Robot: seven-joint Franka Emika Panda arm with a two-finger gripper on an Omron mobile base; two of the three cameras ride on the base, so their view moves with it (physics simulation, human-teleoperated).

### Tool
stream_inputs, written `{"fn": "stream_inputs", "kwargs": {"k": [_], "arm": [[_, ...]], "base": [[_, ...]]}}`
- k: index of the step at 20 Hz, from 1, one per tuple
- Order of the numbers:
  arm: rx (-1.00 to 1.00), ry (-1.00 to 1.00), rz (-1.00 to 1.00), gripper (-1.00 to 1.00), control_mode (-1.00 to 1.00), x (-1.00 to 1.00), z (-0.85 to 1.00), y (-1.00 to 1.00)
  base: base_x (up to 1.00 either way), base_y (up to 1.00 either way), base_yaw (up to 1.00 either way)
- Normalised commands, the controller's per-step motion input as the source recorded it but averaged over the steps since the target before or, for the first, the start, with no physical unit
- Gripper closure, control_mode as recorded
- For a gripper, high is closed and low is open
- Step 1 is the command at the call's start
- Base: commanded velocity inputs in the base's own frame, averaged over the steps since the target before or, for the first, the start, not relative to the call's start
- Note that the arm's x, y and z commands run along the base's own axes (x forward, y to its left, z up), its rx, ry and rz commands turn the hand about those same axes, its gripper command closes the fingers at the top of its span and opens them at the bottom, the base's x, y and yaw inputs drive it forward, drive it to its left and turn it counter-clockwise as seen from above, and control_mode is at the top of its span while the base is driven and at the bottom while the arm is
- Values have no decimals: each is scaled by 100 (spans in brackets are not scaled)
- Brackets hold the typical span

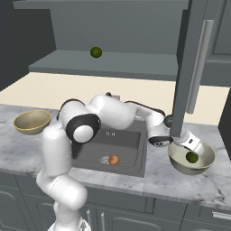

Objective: Pick the limes from the cabinet and place them in one bowl. Pick the onion from the sink and place it in the other bowl.

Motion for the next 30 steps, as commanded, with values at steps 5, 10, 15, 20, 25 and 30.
{"fn": "stream_inputs", "kwargs": {"k": [5, 10, 15, 20, 25, 30], "arm": [[-6, 0, 0, -100, -100, -8, 26, 15], [-1, 0, 0, -100, -100, -5, 35, 14], [0, 0, 0, -100, -100, -4, 42, 16], [0, 0, 0, -100, -100, -12, 42, 20], [-2, 0, -3, -100, -100, -14, 39, 23], [-5, 0, -11, -100, -100, -13, 42, 25]], "base": [[0, 0, 0], [0, 0, 0], [0, 0, 0], [0, 0, 0], [0, 0, 0], [0, 0, 0]]}}
